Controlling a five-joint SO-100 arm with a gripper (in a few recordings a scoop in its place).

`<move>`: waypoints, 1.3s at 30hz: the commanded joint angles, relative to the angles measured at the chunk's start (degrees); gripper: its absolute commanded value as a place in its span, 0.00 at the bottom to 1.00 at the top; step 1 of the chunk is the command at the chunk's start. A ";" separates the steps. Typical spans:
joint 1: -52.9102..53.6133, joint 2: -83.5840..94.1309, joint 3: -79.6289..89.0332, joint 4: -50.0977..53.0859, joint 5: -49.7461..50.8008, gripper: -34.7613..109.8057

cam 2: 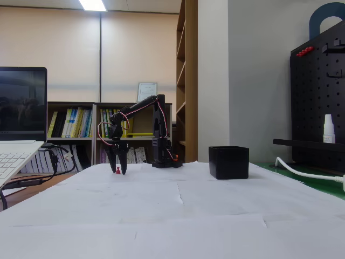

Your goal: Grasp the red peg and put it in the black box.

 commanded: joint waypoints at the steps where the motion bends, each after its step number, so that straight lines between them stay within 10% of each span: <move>1: 1.14 0.70 2.55 -0.35 -8.09 0.38; 39: 0.18 1.93 2.20 -3.16 -5.27 0.24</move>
